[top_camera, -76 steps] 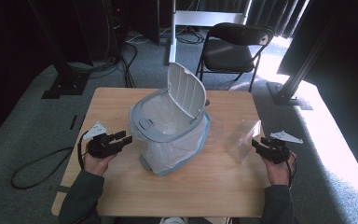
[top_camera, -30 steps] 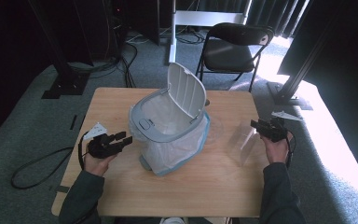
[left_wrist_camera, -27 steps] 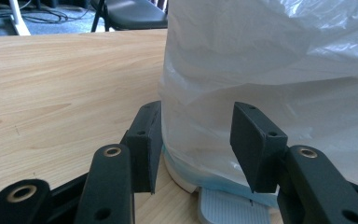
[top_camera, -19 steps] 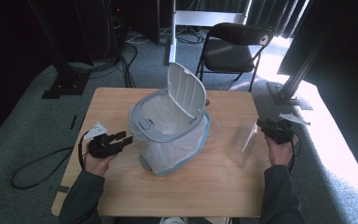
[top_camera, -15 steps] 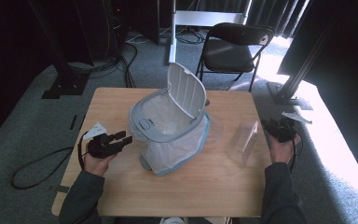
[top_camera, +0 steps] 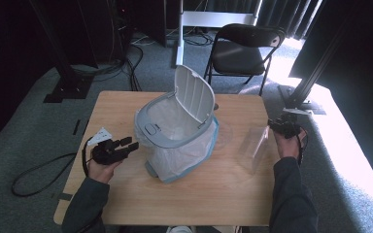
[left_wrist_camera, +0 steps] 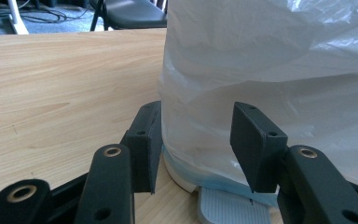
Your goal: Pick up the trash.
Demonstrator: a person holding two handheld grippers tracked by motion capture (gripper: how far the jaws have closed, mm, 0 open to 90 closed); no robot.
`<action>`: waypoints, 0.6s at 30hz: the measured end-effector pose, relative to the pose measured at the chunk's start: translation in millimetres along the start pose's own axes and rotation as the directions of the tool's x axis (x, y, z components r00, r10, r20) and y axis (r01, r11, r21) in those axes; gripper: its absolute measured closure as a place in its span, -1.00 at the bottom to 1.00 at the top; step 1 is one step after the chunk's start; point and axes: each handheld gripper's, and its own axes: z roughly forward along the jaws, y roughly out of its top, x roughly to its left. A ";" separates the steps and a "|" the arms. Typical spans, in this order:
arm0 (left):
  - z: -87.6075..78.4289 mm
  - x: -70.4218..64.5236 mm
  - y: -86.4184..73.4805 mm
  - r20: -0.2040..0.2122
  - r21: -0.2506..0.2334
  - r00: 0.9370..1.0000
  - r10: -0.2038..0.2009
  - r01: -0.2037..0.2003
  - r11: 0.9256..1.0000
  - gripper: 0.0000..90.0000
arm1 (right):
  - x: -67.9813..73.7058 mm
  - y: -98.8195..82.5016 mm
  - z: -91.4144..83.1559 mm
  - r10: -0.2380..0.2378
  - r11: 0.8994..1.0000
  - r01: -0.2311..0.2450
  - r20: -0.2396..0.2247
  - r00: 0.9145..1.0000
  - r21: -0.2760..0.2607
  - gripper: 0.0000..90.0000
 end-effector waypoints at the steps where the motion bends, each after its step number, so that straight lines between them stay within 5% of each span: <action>1: -0.2 -0.1 -0.1 0.000 0.000 1.000 0.000 0.000 1.000 0.20 | -0.3 -0.5 2.2 -0.013 1.000 0.013 -0.003 1.000 0.015 0.29; 7: -0.1 0.7 -0.1 0.000 -0.001 1.000 0.001 -0.001 1.000 0.20 | -5.2 -10.9 5.4 -0.034 0.997 0.040 -0.084 0.996 0.069 0.49; 18: 1.3 -0.6 0.3 0.002 0.003 1.000 0.006 -0.006 1.000 0.19 | 4.1 -31.3 -6.1 -0.109 0.989 0.124 -0.164 0.980 0.084 0.42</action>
